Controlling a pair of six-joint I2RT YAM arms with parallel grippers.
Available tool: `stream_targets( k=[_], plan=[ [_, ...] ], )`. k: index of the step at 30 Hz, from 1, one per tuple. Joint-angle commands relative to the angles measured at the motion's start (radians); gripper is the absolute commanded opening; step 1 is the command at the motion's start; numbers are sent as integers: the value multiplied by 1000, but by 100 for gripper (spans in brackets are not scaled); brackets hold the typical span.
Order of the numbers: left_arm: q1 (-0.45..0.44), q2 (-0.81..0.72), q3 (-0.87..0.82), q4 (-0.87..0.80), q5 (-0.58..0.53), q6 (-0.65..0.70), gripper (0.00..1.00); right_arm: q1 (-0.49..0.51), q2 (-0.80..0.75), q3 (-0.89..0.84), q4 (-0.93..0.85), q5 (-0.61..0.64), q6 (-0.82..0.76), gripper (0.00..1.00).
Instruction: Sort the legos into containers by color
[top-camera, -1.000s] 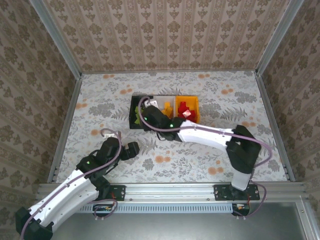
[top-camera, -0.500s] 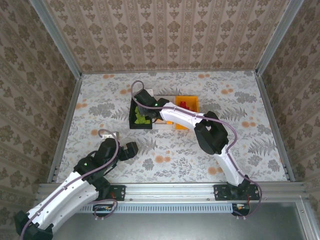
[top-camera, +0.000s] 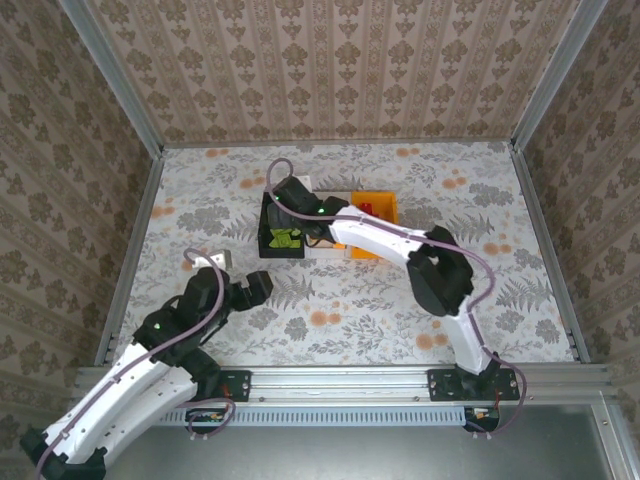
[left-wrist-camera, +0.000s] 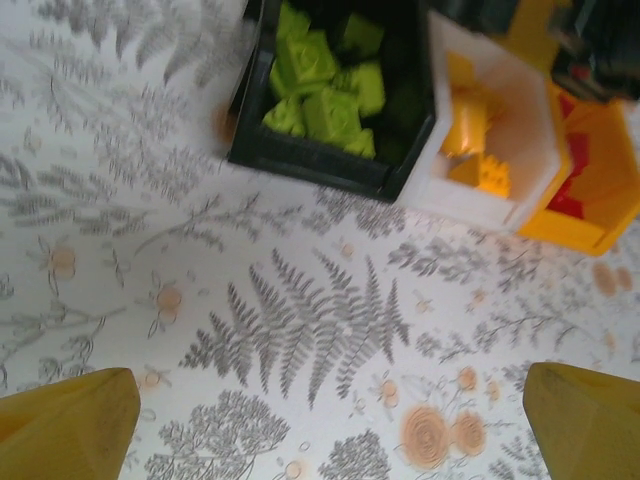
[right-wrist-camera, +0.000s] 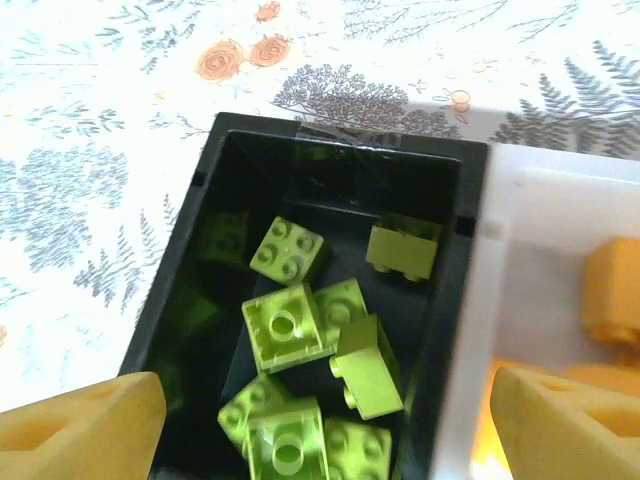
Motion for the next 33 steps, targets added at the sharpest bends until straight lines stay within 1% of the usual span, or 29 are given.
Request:
stream_targets(
  k=[1, 4, 7, 9, 10, 11, 12, 13, 15, 16, 17, 19, 20, 23, 25, 27, 31, 32, 33],
  plan=[
    [8, 30, 90, -7, -67, 103, 100, 18, -240, -182, 171, 52, -15, 88],
    [10, 75, 125, 19, -108, 163, 100, 17, -398, -366, 242, 77, -27, 92],
    [9, 108, 91, 159, -112, 271, 100, 17, -537, -521, 250, 148, -49, 100],
    [10, 132, 62, 234, -131, 310, 100, 15, -612, -600, 211, 222, -49, 100],
    [12, 146, 47, 273, -152, 331, 100, 16, -647, -645, 195, 279, -40, 100],
    [18, 160, 35, 309, -181, 351, 100, 15, -672, -692, 176, 316, -21, 100],
    [26, 176, 29, 331, -216, 367, 100, 14, -728, -737, 170, 330, -12, 100],
    [47, 194, 24, 359, -249, 389, 100, 14, -768, -792, 183, 337, -10, 100],
    [115, 236, 15, 421, -290, 457, 100, 4, -831, -885, 216, 324, -10, 100],
    [166, 267, 16, 451, -303, 491, 100, -11, -857, -913, 205, 318, 13, 100],
    [213, 297, 18, 478, -303, 525, 100, -23, -873, -928, 184, 314, 37, 100],
    [333, 383, 26, 538, -309, 590, 100, -53, -898, -954, 162, 293, 20, 100],
    [383, 429, 27, 570, -314, 616, 100, -62, -908, -959, 145, 303, 18, 100],
    [506, 572, 41, 626, -331, 660, 100, -84, -941, -987, 142, 332, 2, 100],
    [554, 653, 35, 692, -332, 686, 100, -104, -962, -1006, 149, 331, 3, 100],
    [576, 711, 9, 809, -309, 730, 100, -129, -982, -1022, 156, 317, 7, 100],
    [582, 801, -88, 1149, -255, 846, 100, -173, -1019, -1055, 161, 315, 21, 100],
    [583, 818, -106, 1217, -234, 879, 100, -183, -1028, -1063, 162, 313, 20, 100],
    [601, 835, -112, 1237, -178, 872, 100, -192, -1037, -1073, 165, 311, 17, 100]
  ],
)
